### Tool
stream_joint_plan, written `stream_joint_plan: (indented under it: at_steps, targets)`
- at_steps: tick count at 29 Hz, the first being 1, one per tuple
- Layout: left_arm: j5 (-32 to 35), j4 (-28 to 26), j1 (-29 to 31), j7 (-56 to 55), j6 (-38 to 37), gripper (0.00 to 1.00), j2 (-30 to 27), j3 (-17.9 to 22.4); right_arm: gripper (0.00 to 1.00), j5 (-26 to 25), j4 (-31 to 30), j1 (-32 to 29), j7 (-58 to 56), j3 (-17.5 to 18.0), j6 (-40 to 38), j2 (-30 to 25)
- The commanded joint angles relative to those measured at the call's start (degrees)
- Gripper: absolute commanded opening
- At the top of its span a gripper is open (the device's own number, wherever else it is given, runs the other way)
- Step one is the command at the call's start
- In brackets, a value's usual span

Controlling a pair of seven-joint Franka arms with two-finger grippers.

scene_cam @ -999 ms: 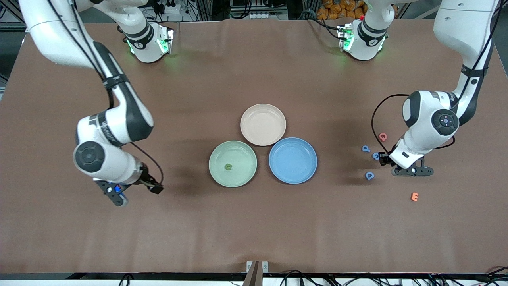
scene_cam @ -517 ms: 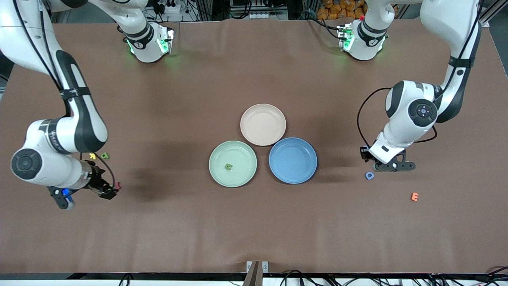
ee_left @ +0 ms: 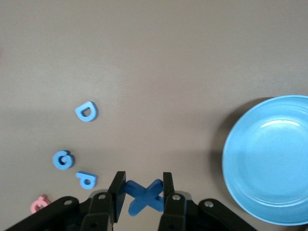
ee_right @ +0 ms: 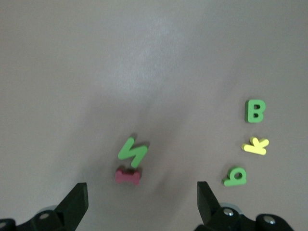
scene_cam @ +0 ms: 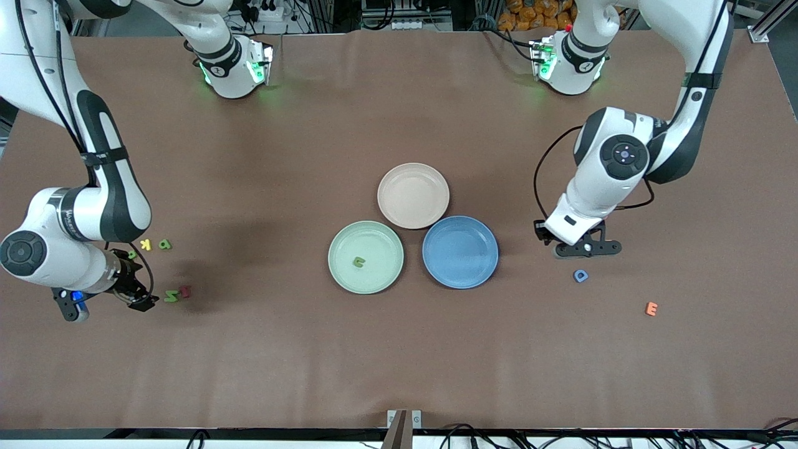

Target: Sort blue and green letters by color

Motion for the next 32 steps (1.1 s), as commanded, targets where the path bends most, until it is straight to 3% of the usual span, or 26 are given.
stream_joint_plan:
  at_steps: [1, 16, 28, 32]
  targets:
    - [0.40, -2.59, 0.59, 0.26, 1.51, 0.87, -1.82, -0.51, 0.00, 0.96, -0.94, 3.47, -0.34, -0.02, -0.34, -1.22]
    - [-1.80, -2.85, 0.68, 0.17, 2.48, 0.80, -1.03, -0.43, 0.00, 0.87, 3.10, 14.11, 0.27, 1.03, 0.10, 3.70]
    - [-1.80, -2.85, 1.56, 0.17, 4.41, 0.76, 0.11, -0.51, 0.00, 0.78, 4.34, 16.40, 1.76, 4.02, 5.90, 7.48]
    - [-1.98, -2.85, 1.65, 0.08, 5.82, 0.75, 0.90, -0.51, 0.05, 0.78, 4.34, 17.36, 2.73, 4.72, 8.09, 8.88]
